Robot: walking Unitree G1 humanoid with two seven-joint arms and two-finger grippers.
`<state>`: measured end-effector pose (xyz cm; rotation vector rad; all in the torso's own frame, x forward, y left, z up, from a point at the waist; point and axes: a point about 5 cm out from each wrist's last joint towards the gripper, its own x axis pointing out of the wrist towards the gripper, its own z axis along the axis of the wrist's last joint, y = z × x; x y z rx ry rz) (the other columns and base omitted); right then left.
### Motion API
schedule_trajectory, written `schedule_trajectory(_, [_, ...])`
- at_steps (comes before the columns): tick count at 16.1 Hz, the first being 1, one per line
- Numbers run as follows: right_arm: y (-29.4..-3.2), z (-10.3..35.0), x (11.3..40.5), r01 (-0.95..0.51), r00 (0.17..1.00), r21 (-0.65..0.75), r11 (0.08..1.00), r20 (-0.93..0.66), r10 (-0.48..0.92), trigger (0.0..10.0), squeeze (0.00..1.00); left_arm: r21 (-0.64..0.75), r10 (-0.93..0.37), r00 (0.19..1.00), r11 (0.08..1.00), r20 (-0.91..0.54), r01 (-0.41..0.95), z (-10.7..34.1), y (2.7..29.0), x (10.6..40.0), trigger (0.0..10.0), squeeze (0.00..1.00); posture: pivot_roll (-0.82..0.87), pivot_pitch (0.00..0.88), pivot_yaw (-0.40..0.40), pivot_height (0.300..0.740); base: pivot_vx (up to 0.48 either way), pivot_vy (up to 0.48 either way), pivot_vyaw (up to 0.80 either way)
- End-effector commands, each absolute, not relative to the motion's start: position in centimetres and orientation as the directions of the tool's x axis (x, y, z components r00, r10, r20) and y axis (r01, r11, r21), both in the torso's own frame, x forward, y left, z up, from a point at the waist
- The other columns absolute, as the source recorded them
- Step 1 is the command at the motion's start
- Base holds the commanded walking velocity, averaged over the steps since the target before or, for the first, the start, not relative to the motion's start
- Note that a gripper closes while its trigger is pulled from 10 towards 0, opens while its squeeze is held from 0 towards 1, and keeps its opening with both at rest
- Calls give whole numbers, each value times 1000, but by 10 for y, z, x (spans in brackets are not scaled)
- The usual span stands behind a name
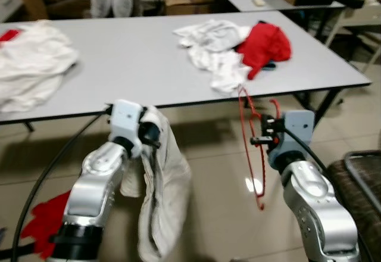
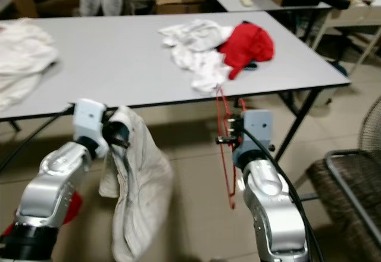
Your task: Hang hanger
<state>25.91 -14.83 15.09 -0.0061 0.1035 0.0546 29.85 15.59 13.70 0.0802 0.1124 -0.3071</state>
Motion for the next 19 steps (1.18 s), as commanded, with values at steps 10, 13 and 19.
schedule_trajectory(10, [-153,156,262,-144,988,-72,987,-70,139,10000,0,61,-321,946,944,-39,323,155,147,304,10000,0,-167,0,43,740,0,232,0])
schedule_trajectory(13, [-161,165,264,-188,982,-86,979,-49,184,10000,0,78,-333,943,940,-6,333,162,145,310,10000,0,-181,0,41,740,0,0,0])
schedule_trajectory(19, [-176,177,274,-244,970,-180,953,-43,240,10000,0,88,-361,932,930,39,357,175,139,318,10000,0,-176,0,26,740,318,0,222])
